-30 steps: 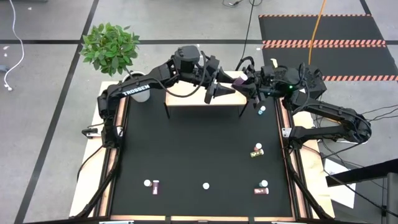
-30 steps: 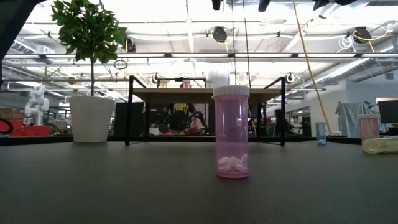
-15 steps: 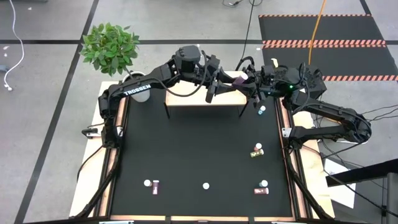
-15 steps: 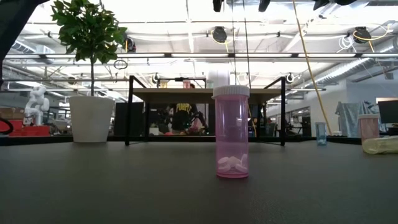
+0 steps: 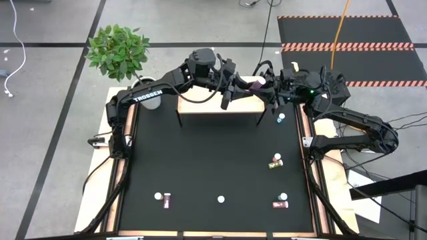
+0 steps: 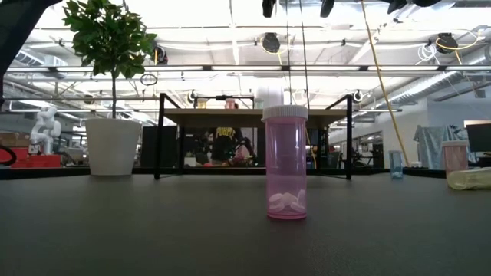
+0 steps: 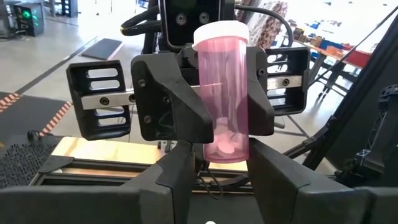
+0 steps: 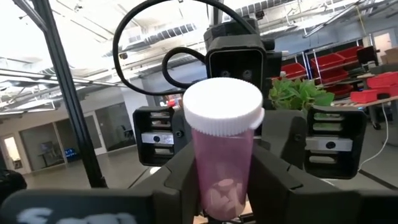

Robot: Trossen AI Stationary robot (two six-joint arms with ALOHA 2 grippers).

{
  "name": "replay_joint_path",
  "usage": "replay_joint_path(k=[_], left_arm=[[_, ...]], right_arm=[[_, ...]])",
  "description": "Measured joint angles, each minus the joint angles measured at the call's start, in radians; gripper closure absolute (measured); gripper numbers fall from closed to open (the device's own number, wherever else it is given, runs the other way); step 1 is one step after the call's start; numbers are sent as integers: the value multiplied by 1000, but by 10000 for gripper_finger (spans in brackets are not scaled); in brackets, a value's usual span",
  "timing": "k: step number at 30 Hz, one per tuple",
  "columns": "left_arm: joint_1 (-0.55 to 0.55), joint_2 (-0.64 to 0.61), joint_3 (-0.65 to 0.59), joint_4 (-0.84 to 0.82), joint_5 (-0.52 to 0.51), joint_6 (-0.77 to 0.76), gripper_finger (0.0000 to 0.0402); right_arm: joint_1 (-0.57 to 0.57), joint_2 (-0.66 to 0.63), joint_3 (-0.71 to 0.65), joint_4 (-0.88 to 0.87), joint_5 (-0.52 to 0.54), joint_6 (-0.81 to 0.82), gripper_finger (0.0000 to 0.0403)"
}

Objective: Pick and place medicine bottles onto shelf by color
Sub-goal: Put the top pink pill bottle on the shelf

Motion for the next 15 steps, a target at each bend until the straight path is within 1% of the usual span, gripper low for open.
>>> replay_joint_path(k=[6,15], left_arm=[[4,0,0,7,-7,3,268],[15,0,0,12,-4,4,292]], right_arm=[[-24,0,0,-7,17,-5,258],[-52,-1,0,-12,21,-4,190]])
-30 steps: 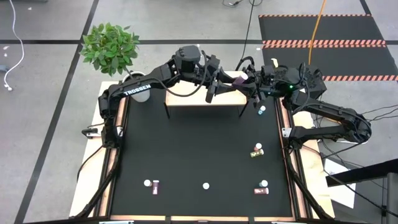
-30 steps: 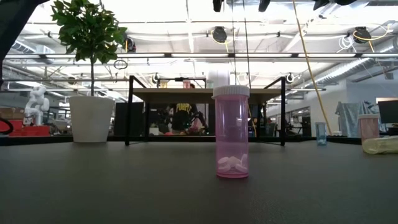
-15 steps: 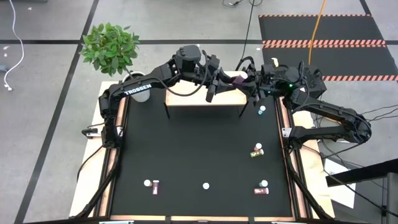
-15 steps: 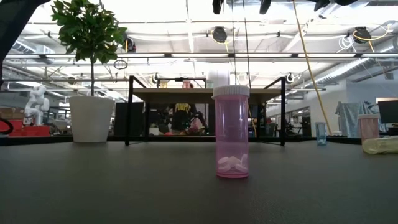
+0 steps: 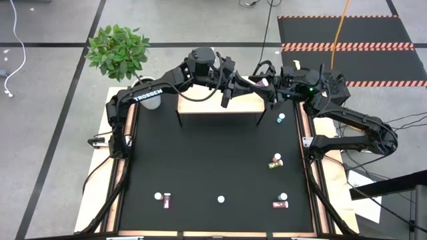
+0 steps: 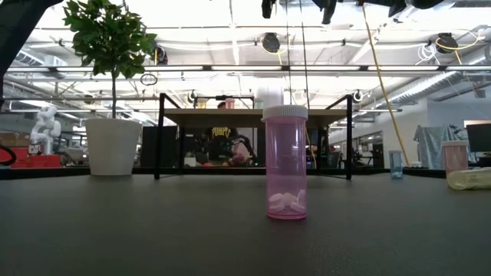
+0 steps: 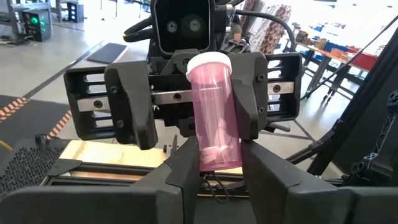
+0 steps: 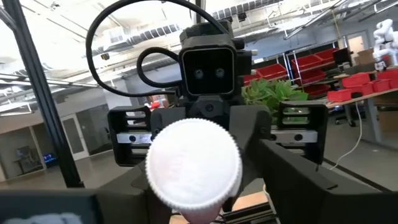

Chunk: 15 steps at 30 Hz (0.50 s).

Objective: Pick and place medicine bottles onto shelf by color
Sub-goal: Put the top pink pill bottle on the shelf

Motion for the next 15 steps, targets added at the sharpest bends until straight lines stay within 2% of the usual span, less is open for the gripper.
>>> replay_joint_path(k=[3,11,15], left_arm=[[0,0,0,-1,0,0,293],[0,3,-3,-8,-15,30,289],[-1,3,-10,-9,-33,6,289]], right_arm=[[0,0,0,-3,-2,4,193],[0,-1,-1,-6,-7,2,259],[0,-1,-2,-10,-7,1,277]])
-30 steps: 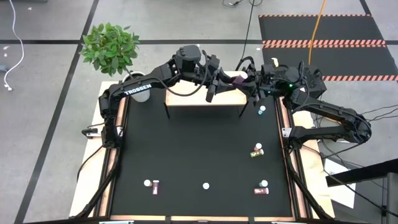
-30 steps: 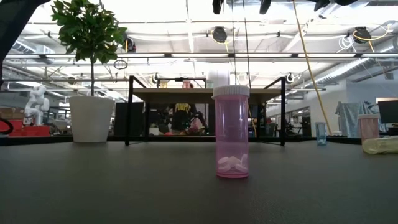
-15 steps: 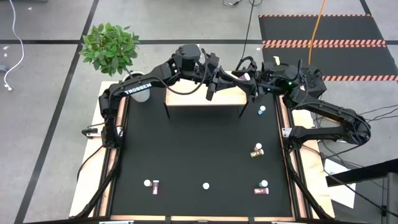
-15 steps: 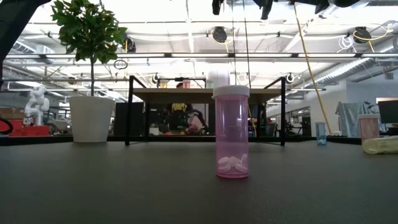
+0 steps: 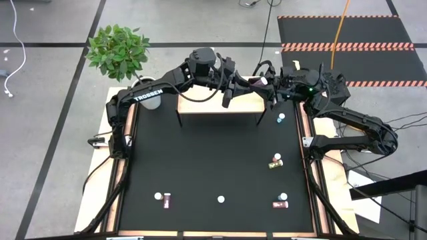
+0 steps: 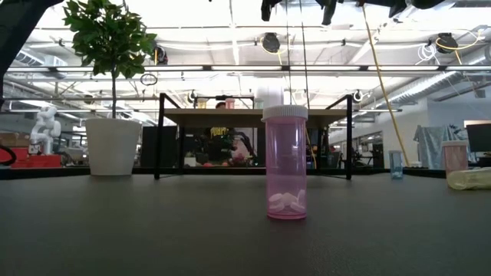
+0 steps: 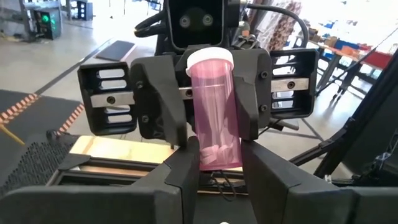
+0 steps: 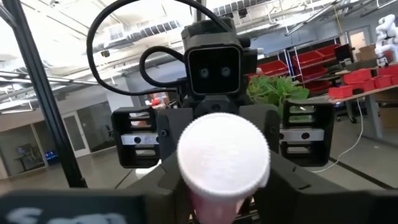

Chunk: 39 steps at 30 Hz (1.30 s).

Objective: Pick and place medicine bottles onto shelf by color
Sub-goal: Put the top pink pill bottle on the shelf

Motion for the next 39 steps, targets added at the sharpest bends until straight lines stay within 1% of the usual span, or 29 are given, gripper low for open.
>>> replay_joint_path(k=[5,13,16,23,26,30,39], left_arm=[[-1,0,-1,-5,-23,-23,288],[-3,0,-2,-4,-16,-16,285],[-5,0,-2,-4,-15,-20,262],[-7,0,-2,-3,-11,-22,177],[-8,0,-2,-4,-10,-10,163],[-8,0,-3,-14,-13,-8,171],[-7,0,-3,-46,-73,-22,237]], right_arm=[[0,0,0,-10,1,0,281],[0,0,0,-9,0,3,282],[0,0,0,-9,0,4,282],[0,0,0,-13,1,4,282],[0,8,0,-6,-17,9,282],[0,17,0,-5,-24,23,282],[0,19,0,-11,-26,27,282]])
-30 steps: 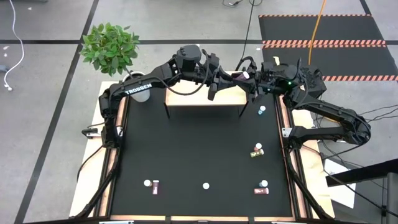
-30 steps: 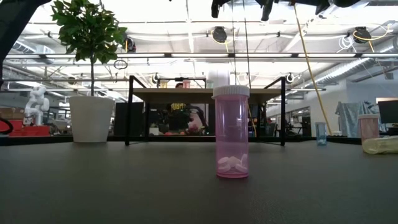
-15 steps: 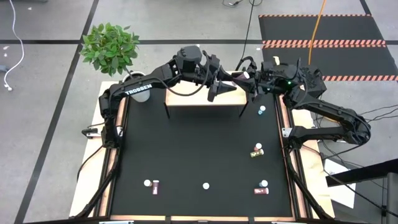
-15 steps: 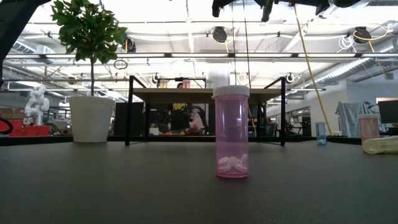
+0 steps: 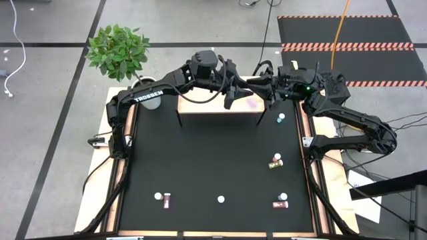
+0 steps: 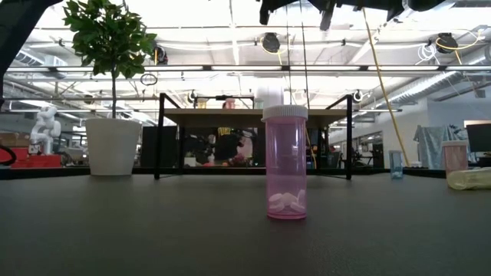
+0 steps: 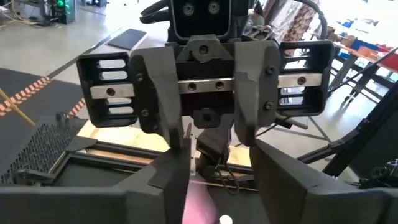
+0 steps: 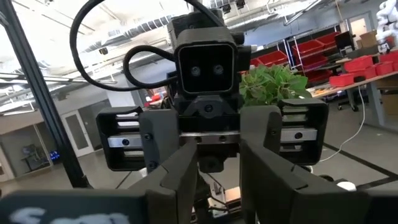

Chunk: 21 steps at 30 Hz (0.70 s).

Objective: Pick and place medicine bottles onto shelf by color
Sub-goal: Put the top pink pill bottle on the shelf

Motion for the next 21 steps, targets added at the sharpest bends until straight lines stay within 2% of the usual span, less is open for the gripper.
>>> replay_joint_path(k=[7,11,14,17,19,21], left_arm=[[-1,0,0,-15,-8,15,305],[4,-4,0,-105,-3,15,325],[1,-15,0,-208,-3,68,315],[-20,-18,1,-313,-10,150,285],[-37,-16,1,-387,-63,177,259],[-51,-9,1,-439,-190,192,235]], right_arm=[[1,0,0,1,-8,3,282],[-6,-26,0,-78,-11,-6,282],[-1,-71,1,-303,-2,-74,279],[37,-113,1,-571,24,-167,274],[81,-137,1,-748,92,-219,273],[140,-143,1,-900,176,-255,273]])
